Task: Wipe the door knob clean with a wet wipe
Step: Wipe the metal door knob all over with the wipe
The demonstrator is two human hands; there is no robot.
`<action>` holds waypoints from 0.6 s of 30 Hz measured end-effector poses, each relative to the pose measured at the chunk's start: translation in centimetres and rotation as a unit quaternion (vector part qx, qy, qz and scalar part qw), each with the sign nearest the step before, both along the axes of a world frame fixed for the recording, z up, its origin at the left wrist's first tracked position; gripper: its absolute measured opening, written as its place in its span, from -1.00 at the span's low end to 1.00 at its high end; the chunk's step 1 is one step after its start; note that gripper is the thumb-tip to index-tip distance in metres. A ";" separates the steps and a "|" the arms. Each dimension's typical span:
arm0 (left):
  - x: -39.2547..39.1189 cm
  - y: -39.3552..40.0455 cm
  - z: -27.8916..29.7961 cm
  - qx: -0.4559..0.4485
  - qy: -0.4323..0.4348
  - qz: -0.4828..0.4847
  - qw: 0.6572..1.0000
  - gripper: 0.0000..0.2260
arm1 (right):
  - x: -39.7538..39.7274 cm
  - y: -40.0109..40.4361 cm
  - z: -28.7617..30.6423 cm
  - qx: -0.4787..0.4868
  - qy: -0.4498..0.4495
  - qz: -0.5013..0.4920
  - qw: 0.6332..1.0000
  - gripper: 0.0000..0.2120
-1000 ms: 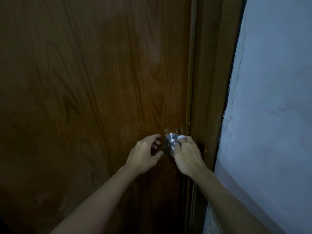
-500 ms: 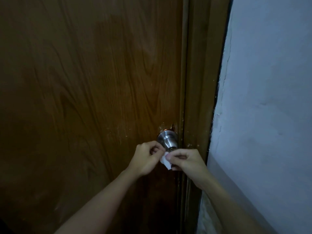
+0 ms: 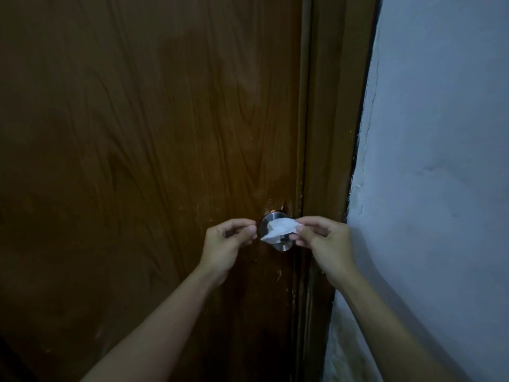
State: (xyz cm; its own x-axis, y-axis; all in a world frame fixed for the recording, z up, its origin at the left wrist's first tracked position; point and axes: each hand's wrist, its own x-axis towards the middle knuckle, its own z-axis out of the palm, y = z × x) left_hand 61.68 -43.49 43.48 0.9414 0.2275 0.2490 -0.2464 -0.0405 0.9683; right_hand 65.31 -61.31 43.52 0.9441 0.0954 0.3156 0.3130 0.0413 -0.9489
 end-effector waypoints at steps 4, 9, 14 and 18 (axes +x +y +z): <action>0.2 -0.9 0.2 0.048 0.013 -0.068 0.996 -0.69 | -0.2 0.2 1.0 -0.023 -0.048 0.027 0.998 -0.87; 0.6 -1.9 0.5 0.061 -0.034 -0.032 0.997 -0.83 | 0.1 0.6 2.3 -0.040 -0.069 0.040 0.996 -0.88; 0.8 -0.9 0.9 0.047 -0.030 0.018 0.998 -0.84 | 0.4 0.0 2.3 -0.050 -0.067 0.007 0.996 -0.82; 0.8 -1.2 1.1 0.029 -0.022 0.026 0.999 -0.76 | 0.2 0.7 1.7 -0.025 -0.048 -0.058 0.997 -0.82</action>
State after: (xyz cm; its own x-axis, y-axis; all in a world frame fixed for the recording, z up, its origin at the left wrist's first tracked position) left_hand 62.51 -44.71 44.59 0.9162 0.2599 0.3051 -0.2856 -0.1109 0.9519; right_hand 65.47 -60.62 45.23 0.9157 0.0046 0.4018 0.4015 -0.0474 -0.9146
